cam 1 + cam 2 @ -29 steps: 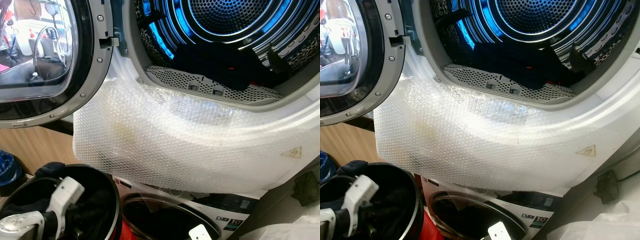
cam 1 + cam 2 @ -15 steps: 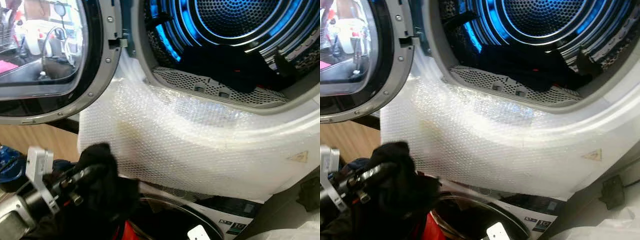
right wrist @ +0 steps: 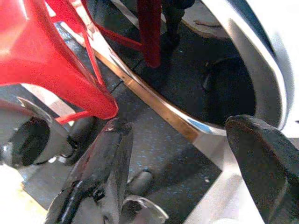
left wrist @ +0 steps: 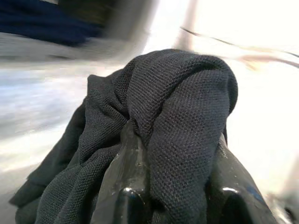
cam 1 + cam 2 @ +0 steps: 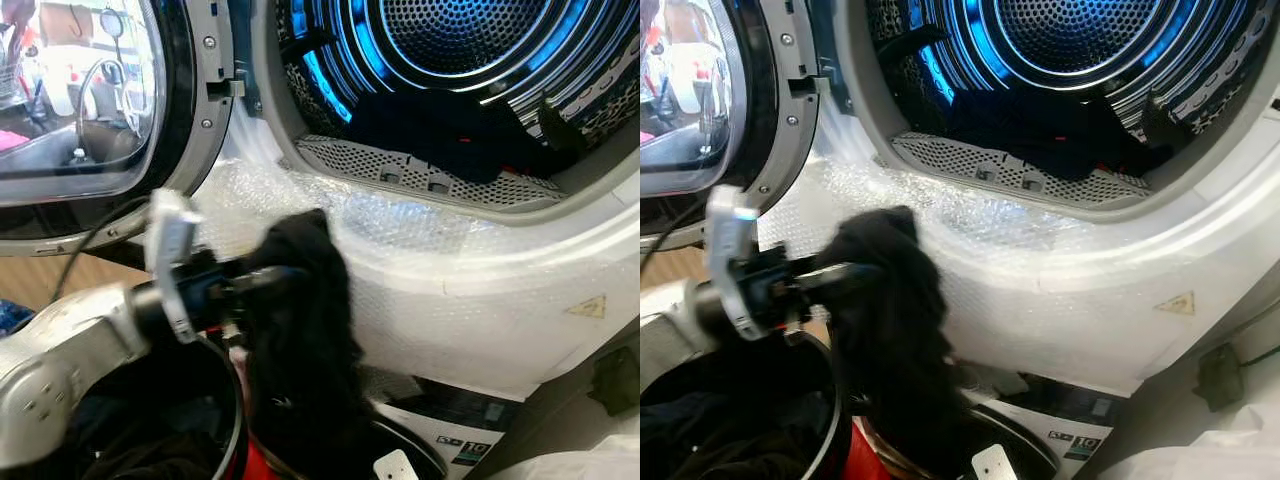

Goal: Clothes washing

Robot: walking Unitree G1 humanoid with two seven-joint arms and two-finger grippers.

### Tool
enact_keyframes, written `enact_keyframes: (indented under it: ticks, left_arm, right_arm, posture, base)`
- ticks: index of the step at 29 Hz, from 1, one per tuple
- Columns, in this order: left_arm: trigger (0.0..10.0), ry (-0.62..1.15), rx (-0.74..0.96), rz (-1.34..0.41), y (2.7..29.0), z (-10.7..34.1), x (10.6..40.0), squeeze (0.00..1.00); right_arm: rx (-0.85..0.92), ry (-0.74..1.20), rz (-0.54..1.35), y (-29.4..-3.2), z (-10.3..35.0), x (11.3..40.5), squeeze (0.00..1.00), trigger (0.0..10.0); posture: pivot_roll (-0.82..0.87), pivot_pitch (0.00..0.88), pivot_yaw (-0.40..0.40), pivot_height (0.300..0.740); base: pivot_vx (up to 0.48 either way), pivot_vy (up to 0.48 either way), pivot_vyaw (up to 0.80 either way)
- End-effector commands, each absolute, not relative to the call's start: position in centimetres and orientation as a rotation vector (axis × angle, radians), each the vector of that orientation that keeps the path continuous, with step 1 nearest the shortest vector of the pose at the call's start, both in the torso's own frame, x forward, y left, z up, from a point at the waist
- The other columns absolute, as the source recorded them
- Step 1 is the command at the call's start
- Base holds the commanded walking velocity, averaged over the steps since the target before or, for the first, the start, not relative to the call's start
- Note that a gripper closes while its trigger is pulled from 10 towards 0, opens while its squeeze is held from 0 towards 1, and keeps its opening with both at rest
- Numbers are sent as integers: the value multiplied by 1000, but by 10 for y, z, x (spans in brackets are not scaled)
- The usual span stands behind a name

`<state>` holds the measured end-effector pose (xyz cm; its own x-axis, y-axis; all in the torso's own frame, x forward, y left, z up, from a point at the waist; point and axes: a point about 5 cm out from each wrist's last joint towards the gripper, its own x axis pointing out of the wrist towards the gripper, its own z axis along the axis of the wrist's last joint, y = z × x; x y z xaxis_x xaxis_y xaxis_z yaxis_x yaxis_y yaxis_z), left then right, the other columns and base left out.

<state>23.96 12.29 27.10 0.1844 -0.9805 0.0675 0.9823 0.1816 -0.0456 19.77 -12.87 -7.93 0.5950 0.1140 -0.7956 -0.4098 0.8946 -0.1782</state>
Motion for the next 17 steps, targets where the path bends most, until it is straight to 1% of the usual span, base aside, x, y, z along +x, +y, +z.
enact_keyframes:
  ticks: [1,4,5,6,8,10,12,14,15,17]
  left_arm:
    - [0,-7,-19,-1490,115,276,240,0]
    - [0,-2,77,-1545,108,282,252,0]
    - [0,-3,144,-1538,105,281,264,0]
    - [0,8,222,-1531,102,279,274,0]
    - [0,30,445,-1506,95,268,295,0]
    - [0,30,553,-1518,88,264,305,0]
    - [0,-13,498,-1577,74,272,310,0]
    - [0,-53,523,-1654,59,281,316,0]
    - [0,-62,527,-1719,49,290,323,0]
    - [0,-62,501,-1748,46,295,326,0]
  right_arm:
    - [-337,909,273,-132,-82,193,0,10000]
    - [-323,916,253,-133,-84,190,0,10000]
    - [-318,920,245,-134,-84,188,0,10000]
    - [-314,926,239,-134,-86,185,0,10000]
    - [-306,936,227,-135,-88,181,0,10000]
    - [-294,941,211,-136,-89,178,0,10000]
    - [-284,946,194,-137,-90,175,0,10000]
    - [-270,955,172,-140,-92,170,0,10000]
    - [-262,962,155,-142,-94,166,0,10000]
    - [-259,965,148,-143,-95,164,0,10000]
  posture:
    - [293,0,18,740]
    - [264,0,42,740]
    - [264,0,42,740]
    - [237,0,61,740]
    - [219,0,69,740]
    - [187,0,82,740]
    - [163,0,92,740]
    - [120,0,107,740]
    - [111,0,111,740]
    - [96,0,117,740]
  base:
    - [0,0,0]
    - [0,0,0]
    - [0,0,0]
    - [0,0,0]
    - [0,0,0]
    - [0,0,0]
    - [0,0,0]
    - [0,0,0]
    - [0,0,0]
    - [0,0,0]
